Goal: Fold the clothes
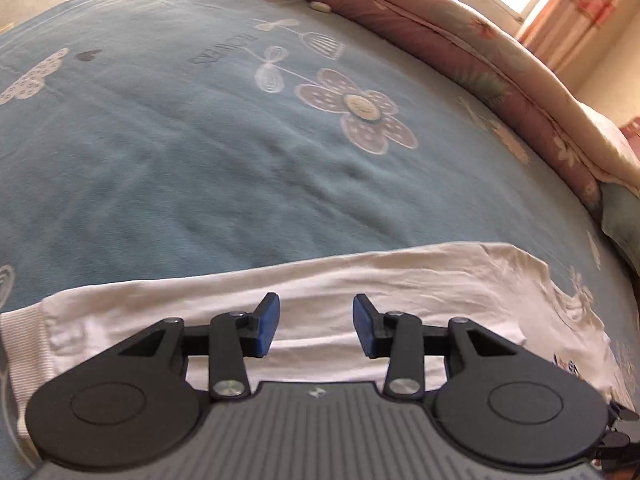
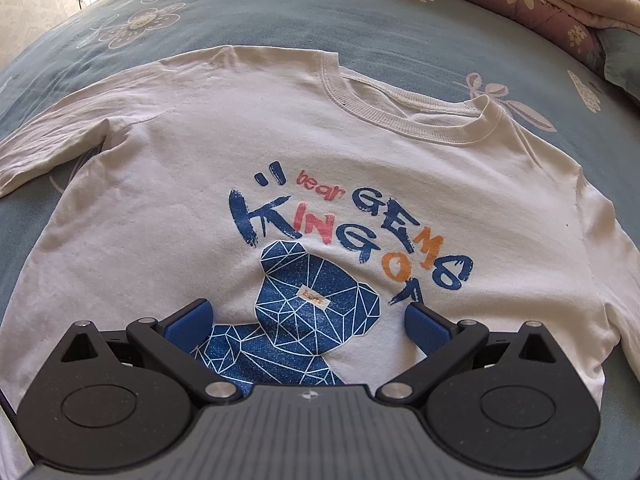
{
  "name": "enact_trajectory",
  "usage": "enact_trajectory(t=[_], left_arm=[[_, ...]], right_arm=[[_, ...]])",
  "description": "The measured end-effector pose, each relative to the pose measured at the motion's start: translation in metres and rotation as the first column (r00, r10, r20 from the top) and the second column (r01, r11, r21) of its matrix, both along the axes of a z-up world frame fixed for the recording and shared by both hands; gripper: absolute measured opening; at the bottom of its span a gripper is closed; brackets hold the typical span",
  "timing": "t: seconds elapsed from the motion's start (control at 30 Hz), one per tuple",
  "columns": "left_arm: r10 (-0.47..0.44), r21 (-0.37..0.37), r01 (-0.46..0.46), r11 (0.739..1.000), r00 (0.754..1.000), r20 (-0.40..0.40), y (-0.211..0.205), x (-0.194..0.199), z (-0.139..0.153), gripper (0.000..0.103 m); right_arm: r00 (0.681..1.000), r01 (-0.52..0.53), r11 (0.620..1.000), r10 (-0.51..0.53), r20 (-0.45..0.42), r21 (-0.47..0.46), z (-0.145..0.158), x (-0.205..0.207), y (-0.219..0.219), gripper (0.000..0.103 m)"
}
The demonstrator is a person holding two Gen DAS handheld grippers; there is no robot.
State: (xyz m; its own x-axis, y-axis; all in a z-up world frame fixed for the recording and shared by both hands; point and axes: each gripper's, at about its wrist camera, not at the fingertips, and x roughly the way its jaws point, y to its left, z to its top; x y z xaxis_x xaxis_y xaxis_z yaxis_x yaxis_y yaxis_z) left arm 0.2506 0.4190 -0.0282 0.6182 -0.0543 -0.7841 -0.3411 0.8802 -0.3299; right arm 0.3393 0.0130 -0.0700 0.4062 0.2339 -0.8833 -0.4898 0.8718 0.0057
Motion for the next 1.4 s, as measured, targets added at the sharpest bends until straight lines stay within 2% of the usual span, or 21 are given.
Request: enact_trajectory(t=[0.07,0.13,0.2,0.27,0.33,0.4,0.47,0.57,0.67,0.8,0.87,0.93,1.03,1.13,1.2,1.27,1.33,1.4], left_arm=[[-0.142,0.05,0.142,0.989,0.99,-0.005,-0.032,0.013,-0.005,0.042],[-0.203,0.081,0.206,0.975,0.978,-0.037,-0.048,0.017,-0.014,0.043],[-0.196,0.115,0.206,0.972,0.976,-0.094,-0.049,0.012,-0.025,0.044],[-0.169,0.121,0.181,0.976,0.98,-0.104,-0.04,-0.003,-0.025,0.044],[-0.118,0.134,0.14,0.981,0.981,-0.156,-0.029,-0.013,-0.019,0.044],[-0.107,0.136,0.129,0.982,0.981,-0.159,-0.022,-0.015,-0.011,0.044],[-0.123,0.141,0.145,0.979,0.981,-0.149,-0.021,-0.011,-0.007,0.051],[-0.145,0.172,0.177,0.969,0.972,-0.184,-0.028,0.002,-0.015,0.051],[-0.132,0.16,0.165,0.973,0.972,-0.196,-0.028,0.005,-0.024,0.052],[-0.148,0.163,0.178,0.97,0.973,-0.18,-0.029,0.002,-0.026,0.056],[-0.156,0.162,0.186,0.969,0.972,-0.177,-0.028,0.002,-0.026,0.057],[-0.157,0.156,0.185,0.97,0.972,-0.176,-0.027,0.002,-0.026,0.057],[-0.15,0.158,0.179,0.971,0.972,-0.179,-0.027,0.002,-0.021,0.056],[-0.169,0.192,0.196,0.962,0.974,-0.148,-0.03,-0.002,-0.013,0.056],[-0.188,0.202,0.219,0.955,0.969,-0.162,-0.032,-0.005,-0.016,0.056],[-0.204,0.222,0.248,0.943,0.958,-0.203,-0.034,-0.009,-0.026,0.058],[-0.222,0.253,0.271,0.929,0.954,-0.203,-0.038,-0.014,-0.027,0.059],[-0.209,0.262,0.261,0.929,0.955,-0.208,-0.038,-0.016,-0.021,0.059]], right_arm=[[1.0,0.0,1.0,0.0,0.003,0.001,0.0,0.0,0.0,0.103],[1.0,-0.001,1.0,0.001,0.002,0.002,0.0,0.0,-0.001,0.103],[1.0,-0.005,1.0,0.005,-0.012,-0.013,0.002,0.002,0.001,0.103],[1.0,-0.019,1.0,0.019,-0.008,-0.016,0.008,0.002,0.006,0.103],[0.998,-0.05,0.999,0.05,0.038,0.006,0.021,-0.002,0.014,0.103],[0.992,-0.103,0.993,0.097,0.08,0.064,0.035,-0.003,0.03,0.103],[0.979,-0.165,0.983,0.153,0.137,0.083,0.039,-0.001,0.055,0.103],[0.954,-0.213,0.976,0.2,0.222,0.036,0.029,0.007,0.095,0.103],[0.953,-0.161,0.987,0.156,0.258,-0.003,0.014,0.018,0.119,0.103],[0.963,-0.089,0.995,0.098,0.252,-0.045,-0.002,0.014,0.136,0.103],[0.96,-0.094,0.994,0.105,0.261,-0.053,-0.001,0.0,0.142,0.103],[0.956,-0.146,0.988,0.154,0.25,-0.051,0.001,-0.016,0.148,0.103],[0.939,-0.291,0.956,0.291,0.184,-0.031,0.004,-0.033,0.158,0.103],[0.923,-0.3,0.954,0.296,0.245,-0.021,0.017,-0.041,0.153,0.103],[0.936,-0.239,0.97,0.241,0.256,-0.039,0.02,-0.038,0.147,0.103],[0.959,-0.19,0.979,0.2,0.199,-0.067,0.01,-0.029,0.143,0.103],[0.971,-0.178,0.984,0.18,0.157,-0.027,0.004,-0.025,0.137,0.103],[0.97,-0.193,0.981,0.192,0.149,-0.01,0.008,-0.022,0.137,0.103]])
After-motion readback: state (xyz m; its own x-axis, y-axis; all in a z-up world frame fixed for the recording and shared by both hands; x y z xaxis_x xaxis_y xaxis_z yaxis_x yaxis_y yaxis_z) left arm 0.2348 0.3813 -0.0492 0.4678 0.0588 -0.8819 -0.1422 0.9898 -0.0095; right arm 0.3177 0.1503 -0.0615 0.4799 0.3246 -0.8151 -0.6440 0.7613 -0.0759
